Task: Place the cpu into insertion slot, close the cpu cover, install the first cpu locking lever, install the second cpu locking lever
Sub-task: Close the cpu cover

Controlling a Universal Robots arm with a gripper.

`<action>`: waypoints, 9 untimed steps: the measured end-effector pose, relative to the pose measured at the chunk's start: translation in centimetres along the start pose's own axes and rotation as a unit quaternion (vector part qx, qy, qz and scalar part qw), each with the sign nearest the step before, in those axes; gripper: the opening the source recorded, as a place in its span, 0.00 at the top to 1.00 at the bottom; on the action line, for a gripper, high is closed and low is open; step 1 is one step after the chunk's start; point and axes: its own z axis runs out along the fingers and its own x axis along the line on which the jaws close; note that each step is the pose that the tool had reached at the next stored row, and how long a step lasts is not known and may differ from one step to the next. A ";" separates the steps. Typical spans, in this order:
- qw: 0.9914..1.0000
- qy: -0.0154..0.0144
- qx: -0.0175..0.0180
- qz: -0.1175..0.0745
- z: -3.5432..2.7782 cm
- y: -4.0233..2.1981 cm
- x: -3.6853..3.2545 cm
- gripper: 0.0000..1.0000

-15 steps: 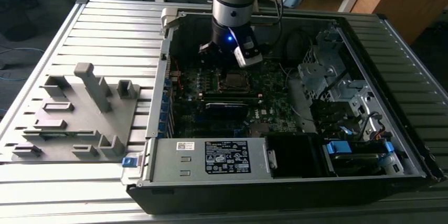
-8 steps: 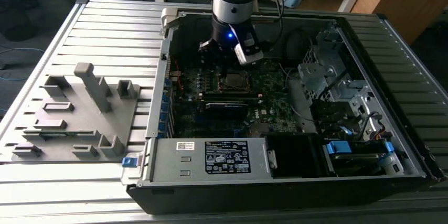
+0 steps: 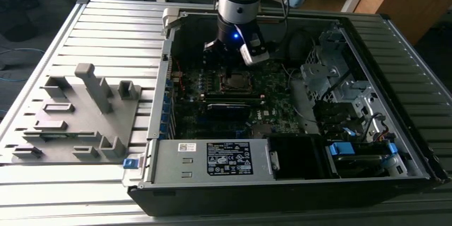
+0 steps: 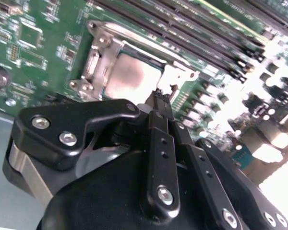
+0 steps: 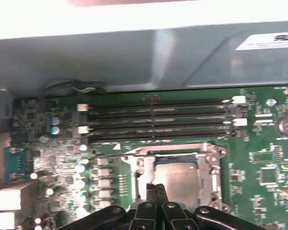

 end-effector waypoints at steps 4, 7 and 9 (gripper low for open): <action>1.000 0.000 0.000 0.000 0.00 0.09 -1.24 0.89; 1.000 0.000 0.000 0.000 -0.01 0.14 -1.95 0.89; 1.000 0.000 0.000 0.000 -0.01 0.14 -1.99 0.89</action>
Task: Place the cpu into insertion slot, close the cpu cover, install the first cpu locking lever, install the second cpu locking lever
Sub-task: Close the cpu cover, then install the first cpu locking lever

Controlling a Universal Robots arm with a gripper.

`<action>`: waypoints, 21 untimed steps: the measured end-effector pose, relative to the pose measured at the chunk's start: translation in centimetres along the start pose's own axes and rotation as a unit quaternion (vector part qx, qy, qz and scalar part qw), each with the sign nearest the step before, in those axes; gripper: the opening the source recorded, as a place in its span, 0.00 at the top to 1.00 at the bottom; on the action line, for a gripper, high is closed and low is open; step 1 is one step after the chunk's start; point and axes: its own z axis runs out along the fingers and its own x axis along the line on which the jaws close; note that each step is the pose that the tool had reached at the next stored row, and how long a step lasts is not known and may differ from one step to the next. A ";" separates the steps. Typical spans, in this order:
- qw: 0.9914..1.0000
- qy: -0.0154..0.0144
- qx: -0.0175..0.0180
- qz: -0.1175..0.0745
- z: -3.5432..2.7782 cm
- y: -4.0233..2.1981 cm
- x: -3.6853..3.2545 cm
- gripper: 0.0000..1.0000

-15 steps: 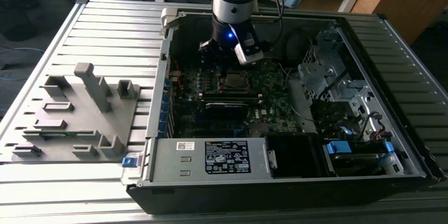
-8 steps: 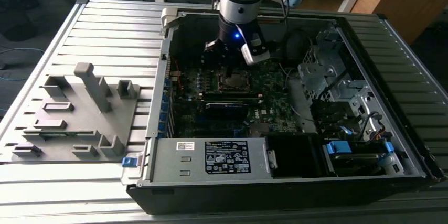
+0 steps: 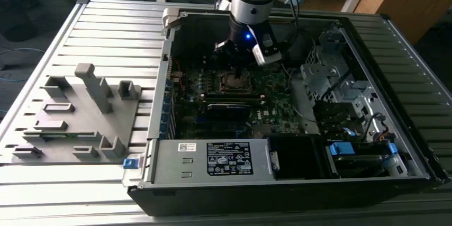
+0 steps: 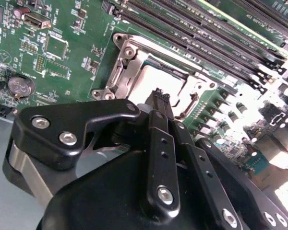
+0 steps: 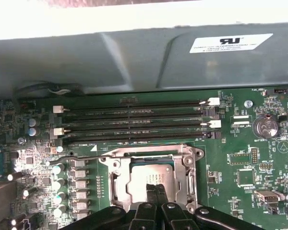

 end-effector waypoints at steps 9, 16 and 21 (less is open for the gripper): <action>1.000 0.000 0.000 0.000 -0.46 0.02 0.00 0.89; 1.000 0.000 0.000 0.000 -0.69 0.03 0.00 0.89; 1.000 0.000 0.000 0.000 -0.98 0.04 0.01 0.89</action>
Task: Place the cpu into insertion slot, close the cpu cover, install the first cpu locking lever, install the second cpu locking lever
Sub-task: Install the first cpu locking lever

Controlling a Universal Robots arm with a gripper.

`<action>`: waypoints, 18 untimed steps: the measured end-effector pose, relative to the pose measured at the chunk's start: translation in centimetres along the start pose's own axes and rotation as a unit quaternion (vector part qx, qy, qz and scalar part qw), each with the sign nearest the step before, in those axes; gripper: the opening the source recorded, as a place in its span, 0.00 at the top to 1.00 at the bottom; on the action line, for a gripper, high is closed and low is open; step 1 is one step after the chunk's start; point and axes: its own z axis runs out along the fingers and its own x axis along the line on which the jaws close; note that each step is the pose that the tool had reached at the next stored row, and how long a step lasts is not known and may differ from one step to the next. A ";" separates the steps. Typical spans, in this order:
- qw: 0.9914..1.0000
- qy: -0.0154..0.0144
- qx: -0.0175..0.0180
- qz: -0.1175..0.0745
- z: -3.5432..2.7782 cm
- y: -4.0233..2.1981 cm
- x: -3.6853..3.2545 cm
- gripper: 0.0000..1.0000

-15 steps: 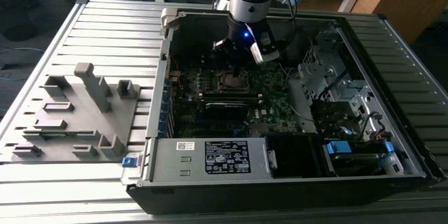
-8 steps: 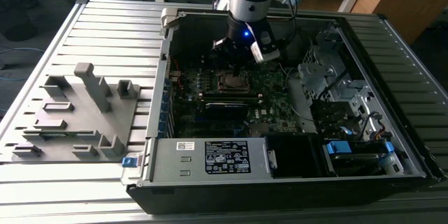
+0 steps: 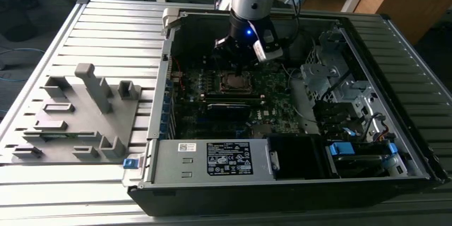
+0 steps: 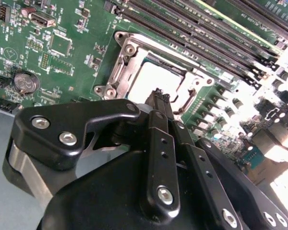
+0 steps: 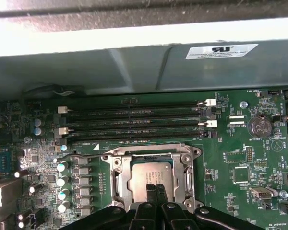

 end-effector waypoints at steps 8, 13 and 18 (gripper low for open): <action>1.000 0.000 0.000 0.000 -0.11 0.00 0.00 0.89; 1.000 0.000 0.000 0.000 -0.26 0.01 0.00 0.89; 1.000 0.000 0.000 0.000 -0.35 0.01 0.01 0.89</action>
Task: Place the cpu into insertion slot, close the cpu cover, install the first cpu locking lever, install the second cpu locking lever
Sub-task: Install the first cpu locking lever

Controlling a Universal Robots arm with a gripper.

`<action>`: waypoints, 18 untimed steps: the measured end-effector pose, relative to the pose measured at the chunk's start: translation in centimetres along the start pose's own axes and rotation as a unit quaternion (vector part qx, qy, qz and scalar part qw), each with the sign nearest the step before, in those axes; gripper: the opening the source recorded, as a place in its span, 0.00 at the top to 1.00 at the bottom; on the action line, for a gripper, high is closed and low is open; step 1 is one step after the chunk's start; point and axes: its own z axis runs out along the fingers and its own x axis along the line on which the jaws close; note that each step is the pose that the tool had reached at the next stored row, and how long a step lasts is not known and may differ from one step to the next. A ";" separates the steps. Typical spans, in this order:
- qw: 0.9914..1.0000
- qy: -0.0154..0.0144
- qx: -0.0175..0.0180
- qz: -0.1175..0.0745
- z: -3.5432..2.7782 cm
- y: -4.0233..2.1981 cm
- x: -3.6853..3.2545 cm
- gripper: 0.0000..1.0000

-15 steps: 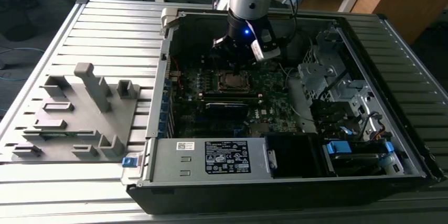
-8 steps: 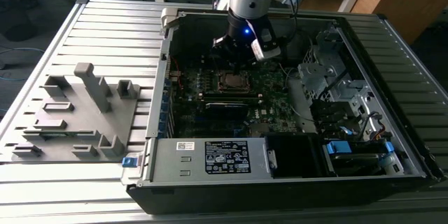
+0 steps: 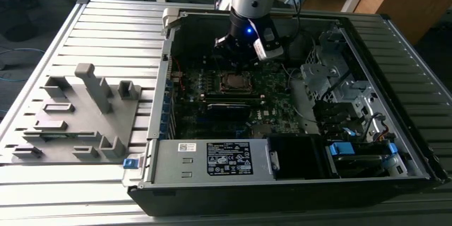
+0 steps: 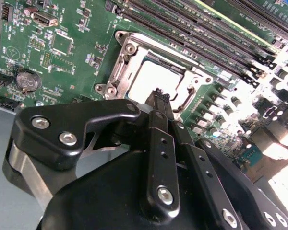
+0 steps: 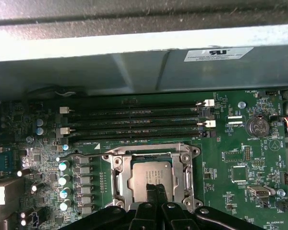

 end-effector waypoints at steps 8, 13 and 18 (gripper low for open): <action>1.000 0.000 0.000 0.000 -0.06 0.00 0.00 0.89; 1.000 0.000 0.000 0.000 -0.28 0.01 0.00 0.89; 1.000 0.000 0.000 0.000 -0.68 0.02 0.01 0.89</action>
